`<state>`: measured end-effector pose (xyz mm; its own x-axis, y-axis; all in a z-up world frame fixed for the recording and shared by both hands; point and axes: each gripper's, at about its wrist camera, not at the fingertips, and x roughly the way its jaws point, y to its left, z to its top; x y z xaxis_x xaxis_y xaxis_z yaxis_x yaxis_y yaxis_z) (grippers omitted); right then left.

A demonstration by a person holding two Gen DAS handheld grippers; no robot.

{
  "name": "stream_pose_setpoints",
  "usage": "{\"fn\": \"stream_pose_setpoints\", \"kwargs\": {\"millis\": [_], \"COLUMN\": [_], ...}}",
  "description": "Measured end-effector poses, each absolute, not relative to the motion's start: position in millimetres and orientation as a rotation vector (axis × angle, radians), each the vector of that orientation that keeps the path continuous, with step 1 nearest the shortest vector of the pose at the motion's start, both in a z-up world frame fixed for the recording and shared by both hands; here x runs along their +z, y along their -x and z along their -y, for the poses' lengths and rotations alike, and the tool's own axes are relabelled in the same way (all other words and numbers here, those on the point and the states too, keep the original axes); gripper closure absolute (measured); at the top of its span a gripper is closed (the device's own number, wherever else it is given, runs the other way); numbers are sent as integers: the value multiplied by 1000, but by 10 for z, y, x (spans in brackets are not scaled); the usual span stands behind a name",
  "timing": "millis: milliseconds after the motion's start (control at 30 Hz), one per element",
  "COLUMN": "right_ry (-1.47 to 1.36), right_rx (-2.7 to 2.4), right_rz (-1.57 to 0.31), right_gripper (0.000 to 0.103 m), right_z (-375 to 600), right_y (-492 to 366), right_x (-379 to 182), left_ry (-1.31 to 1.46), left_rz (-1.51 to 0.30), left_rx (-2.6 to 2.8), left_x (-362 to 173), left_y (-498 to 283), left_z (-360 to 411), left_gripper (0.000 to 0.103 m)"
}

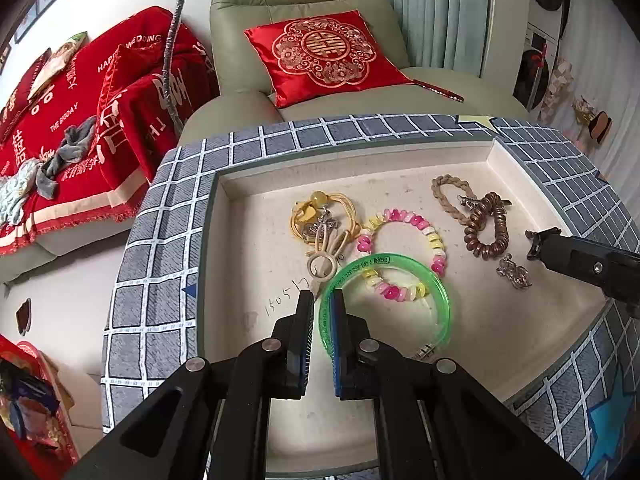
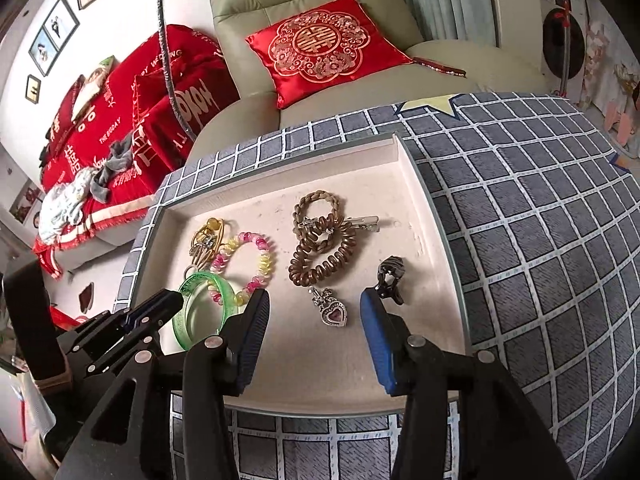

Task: Organize jewelry
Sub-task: 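Open the right tool to drop the pendant while the left tool releases the bangle, then lift both tools out of the tray and back from the table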

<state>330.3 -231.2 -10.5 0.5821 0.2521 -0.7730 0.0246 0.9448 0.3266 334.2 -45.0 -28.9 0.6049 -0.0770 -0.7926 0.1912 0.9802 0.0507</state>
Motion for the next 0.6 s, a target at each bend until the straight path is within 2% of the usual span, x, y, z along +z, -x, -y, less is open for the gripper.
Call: {"fn": "stream_pose_setpoints", "kwargs": {"millis": [300, 333, 367, 400, 467, 600], "right_ry": [-320, -321, -321, -321, -317, -317], "right_rx": [137, 136, 136, 137, 137, 132], "right_rz": [-940, -938, -936, -935, -935, -945], "right_gripper": [52, 52, 52, 52, 52, 52], "right_z": [2313, 2315, 2319, 2319, 2325, 2330], "right_y": [-3321, -3323, -3323, -3330, -3331, -3336], "right_x": [-76, -65, -57, -49, -41, -48], "left_ry": [-144, -152, -154, -153, -156, -161], "left_rz": [-880, -870, -867, -862, -805, -810], "left_rx": [-112, -100, -94, -75, -47, -59], "left_x": [-235, -227, -220, -206, -151, -160], "left_y": [-3345, -3340, -3338, -3333, -3288, -3295], "left_z": [396, 392, 384, 372, 349, 365], "left_gripper": [80, 69, 46, 0, 0, 0]}}
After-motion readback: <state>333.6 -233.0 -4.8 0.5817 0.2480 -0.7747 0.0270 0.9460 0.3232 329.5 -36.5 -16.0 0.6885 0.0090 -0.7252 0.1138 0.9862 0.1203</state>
